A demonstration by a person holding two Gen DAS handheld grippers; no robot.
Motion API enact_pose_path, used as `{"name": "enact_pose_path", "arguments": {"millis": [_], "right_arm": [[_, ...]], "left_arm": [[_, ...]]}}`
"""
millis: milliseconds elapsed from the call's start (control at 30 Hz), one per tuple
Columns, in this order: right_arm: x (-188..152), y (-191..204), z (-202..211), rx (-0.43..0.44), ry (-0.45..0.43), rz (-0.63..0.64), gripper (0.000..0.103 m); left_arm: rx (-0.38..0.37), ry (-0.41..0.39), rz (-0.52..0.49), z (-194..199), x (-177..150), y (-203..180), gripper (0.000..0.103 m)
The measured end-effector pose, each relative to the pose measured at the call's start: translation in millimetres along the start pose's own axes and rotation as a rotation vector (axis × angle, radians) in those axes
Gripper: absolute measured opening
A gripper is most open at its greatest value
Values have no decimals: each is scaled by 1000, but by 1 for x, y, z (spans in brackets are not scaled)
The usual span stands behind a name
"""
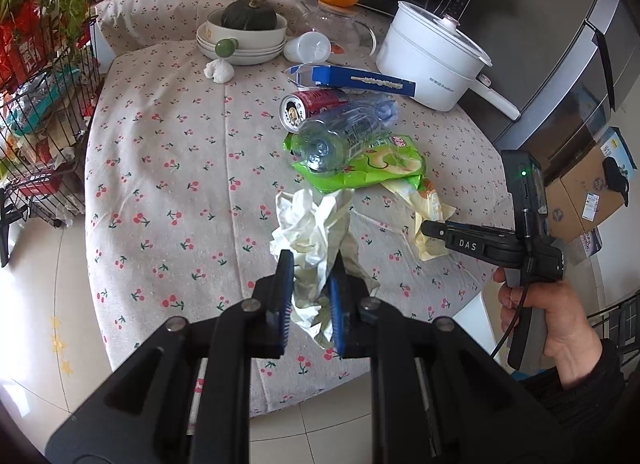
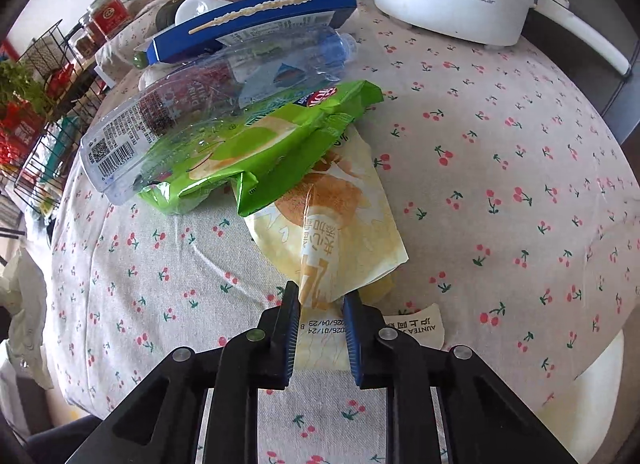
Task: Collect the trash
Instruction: 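Grasp the cream snack bag with the right gripper and lift it, then drop the tissue into the white bin while the right gripper drops the snack bag in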
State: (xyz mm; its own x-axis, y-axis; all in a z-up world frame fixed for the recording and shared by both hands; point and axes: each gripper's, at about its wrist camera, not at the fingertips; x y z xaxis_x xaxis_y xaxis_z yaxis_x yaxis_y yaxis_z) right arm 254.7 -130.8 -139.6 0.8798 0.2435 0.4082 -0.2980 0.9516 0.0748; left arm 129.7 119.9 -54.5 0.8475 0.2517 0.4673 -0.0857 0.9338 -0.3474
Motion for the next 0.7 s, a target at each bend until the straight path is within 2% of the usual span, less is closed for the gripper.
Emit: {"name": "enact_pose_path", "arguments": {"millis": [133, 367, 700], "right_arm": [[-15, -11, 27, 27, -19, -30, 19], [-37, -33, 66, 18, -46, -50, 19], [-87, -83, 131, -10, -137, -109, 19]], "left_arm": [[-7, 10, -25, -3, -5, -11, 18], [-37, 11, -72, -5, -12, -34, 18], [-122, 25, -221, -15, -30, -98, 18]]}}
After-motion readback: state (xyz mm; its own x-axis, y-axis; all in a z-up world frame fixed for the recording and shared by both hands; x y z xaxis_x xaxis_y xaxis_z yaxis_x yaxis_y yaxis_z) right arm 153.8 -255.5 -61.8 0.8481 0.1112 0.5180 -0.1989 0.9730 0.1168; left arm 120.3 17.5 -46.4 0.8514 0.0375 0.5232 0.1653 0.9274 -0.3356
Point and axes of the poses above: each gripper's, at about its wrist camera, not at the fingertips, and z roughly against the way its jaws point, y to its left, x to its top, and after that the axes turned 10 degrees about z, right-handed
